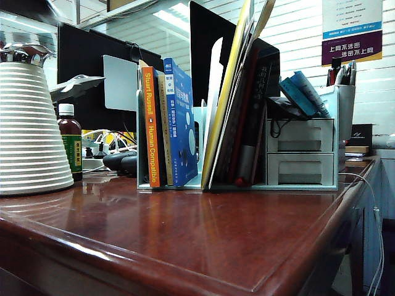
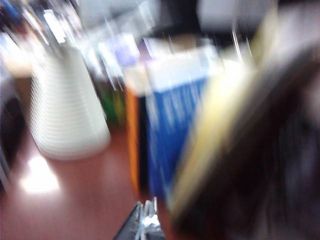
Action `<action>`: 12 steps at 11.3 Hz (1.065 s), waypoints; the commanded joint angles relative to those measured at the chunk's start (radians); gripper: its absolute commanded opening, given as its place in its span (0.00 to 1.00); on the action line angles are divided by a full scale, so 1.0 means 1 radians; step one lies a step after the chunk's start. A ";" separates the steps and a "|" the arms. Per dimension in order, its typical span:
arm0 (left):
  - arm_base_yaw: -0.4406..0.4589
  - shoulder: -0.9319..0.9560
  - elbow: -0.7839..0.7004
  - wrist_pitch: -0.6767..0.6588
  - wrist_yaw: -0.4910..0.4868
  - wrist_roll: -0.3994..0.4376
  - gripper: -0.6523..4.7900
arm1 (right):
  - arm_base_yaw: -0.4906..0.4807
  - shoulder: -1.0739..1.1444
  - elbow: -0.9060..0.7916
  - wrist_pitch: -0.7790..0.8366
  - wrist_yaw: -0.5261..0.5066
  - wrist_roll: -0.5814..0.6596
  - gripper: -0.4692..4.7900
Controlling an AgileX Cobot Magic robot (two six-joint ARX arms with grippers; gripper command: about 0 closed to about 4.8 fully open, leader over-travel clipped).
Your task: Pick up the blue book and put it on the bookshelf.
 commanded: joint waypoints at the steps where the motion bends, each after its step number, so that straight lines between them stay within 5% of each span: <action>1: -0.001 -0.005 -0.071 0.069 0.045 -0.003 0.11 | 0.001 -0.002 -0.121 0.053 0.051 -0.003 0.09; 9: 0.000 -0.008 -0.189 0.236 0.037 -0.021 0.11 | 0.001 -0.002 -0.121 -0.022 0.042 -0.003 0.09; 10: 0.295 -0.212 -0.304 0.213 0.156 -0.018 0.11 | 0.002 -0.002 -0.121 -0.022 0.040 -0.003 0.09; 11: 0.489 -0.576 -0.477 0.031 0.216 0.008 0.11 | 0.001 -0.003 -0.121 -0.019 0.041 -0.003 0.09; 12: 0.493 -0.608 -0.477 -0.092 0.147 0.043 0.11 | 0.002 -0.001 -0.121 -0.019 0.041 -0.003 0.09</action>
